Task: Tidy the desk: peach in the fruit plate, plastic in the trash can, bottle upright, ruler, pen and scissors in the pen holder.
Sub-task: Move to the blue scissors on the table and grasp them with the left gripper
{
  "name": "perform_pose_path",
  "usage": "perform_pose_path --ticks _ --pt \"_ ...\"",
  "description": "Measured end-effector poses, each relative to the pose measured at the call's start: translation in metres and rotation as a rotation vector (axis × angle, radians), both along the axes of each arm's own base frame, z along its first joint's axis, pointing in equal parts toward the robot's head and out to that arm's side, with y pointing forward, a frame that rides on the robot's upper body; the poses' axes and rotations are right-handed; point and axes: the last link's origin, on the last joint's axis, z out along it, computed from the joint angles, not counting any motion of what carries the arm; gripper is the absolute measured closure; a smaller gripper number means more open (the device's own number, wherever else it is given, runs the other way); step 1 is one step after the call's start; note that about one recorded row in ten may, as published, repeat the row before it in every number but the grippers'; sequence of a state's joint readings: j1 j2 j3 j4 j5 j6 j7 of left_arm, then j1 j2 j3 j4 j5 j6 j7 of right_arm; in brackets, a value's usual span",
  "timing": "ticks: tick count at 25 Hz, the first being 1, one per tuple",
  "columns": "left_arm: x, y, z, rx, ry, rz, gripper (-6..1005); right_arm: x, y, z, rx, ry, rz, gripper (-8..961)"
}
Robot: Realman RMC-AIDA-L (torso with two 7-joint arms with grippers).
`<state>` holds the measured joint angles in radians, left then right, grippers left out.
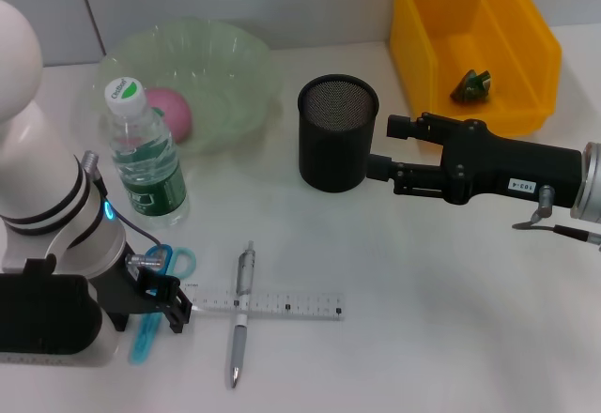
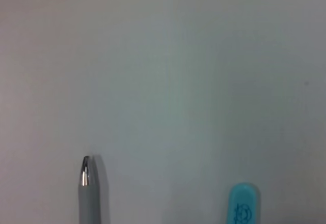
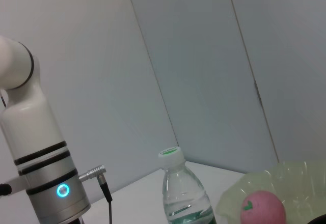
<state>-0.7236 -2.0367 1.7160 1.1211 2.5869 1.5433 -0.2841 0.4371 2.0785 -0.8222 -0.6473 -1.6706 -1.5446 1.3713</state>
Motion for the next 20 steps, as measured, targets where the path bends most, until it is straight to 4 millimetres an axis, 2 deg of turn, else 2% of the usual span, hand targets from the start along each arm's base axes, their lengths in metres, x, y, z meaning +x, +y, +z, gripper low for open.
perform_pose_path --ticks 2,20 --pt "0.0004 -0.0005 -0.0010 -0.002 0.003 -0.005 311 0.0002 -0.0002 0.0000 0.000 0.000 -0.001 129" --pt "0.0004 -0.0028 -0.0038 -0.005 0.018 -0.018 325 0.0004 -0.0025 -0.0002 -0.007 0.004 0.004 128"
